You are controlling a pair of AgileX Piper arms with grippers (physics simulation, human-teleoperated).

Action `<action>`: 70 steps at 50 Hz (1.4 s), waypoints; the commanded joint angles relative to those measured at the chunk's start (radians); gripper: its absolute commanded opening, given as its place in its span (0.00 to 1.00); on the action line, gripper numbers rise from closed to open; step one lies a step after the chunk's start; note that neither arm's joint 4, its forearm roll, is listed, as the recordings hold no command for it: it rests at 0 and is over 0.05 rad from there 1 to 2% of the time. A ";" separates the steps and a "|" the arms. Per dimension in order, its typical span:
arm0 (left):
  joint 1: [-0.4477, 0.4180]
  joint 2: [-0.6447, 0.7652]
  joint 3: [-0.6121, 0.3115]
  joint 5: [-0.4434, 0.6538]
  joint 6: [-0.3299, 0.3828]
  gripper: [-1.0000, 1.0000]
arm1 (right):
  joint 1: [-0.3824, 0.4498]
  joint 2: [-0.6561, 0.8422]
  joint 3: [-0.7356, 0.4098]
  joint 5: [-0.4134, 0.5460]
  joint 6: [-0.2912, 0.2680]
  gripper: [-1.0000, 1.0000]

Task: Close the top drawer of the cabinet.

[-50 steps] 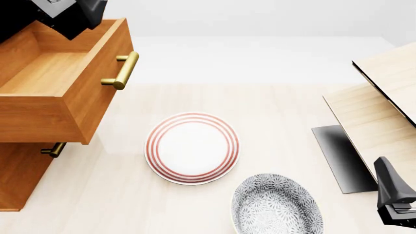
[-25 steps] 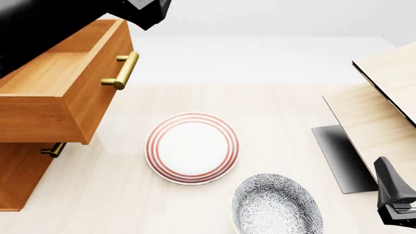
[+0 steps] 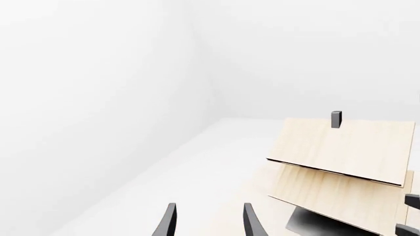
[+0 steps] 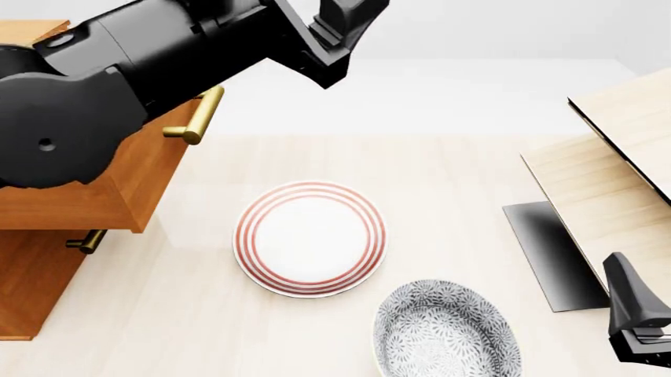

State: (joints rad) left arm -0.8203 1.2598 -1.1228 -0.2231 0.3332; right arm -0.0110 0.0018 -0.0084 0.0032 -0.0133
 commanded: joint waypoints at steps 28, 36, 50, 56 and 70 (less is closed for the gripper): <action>0.083 0.144 -0.027 0.120 -0.020 1.00 | 0.000 0.000 0.000 0.000 0.000 1.00; 0.086 0.160 -0.014 0.119 -0.032 1.00 | 0.000 0.000 0.000 0.000 0.000 1.00; 0.142 0.144 0.052 0.128 -0.102 1.00 | 0.000 0.000 0.000 0.000 0.000 1.00; 0.176 0.116 0.093 0.131 -0.122 1.00 | 0.000 0.000 0.000 0.000 0.000 1.00; 0.282 0.077 0.186 0.131 -0.105 1.00 | 0.000 0.000 0.000 0.000 0.000 1.00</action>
State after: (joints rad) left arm -0.6019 1.3615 -0.9954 -0.0910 0.2214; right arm -0.0109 0.0018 -0.0084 0.0032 -0.0133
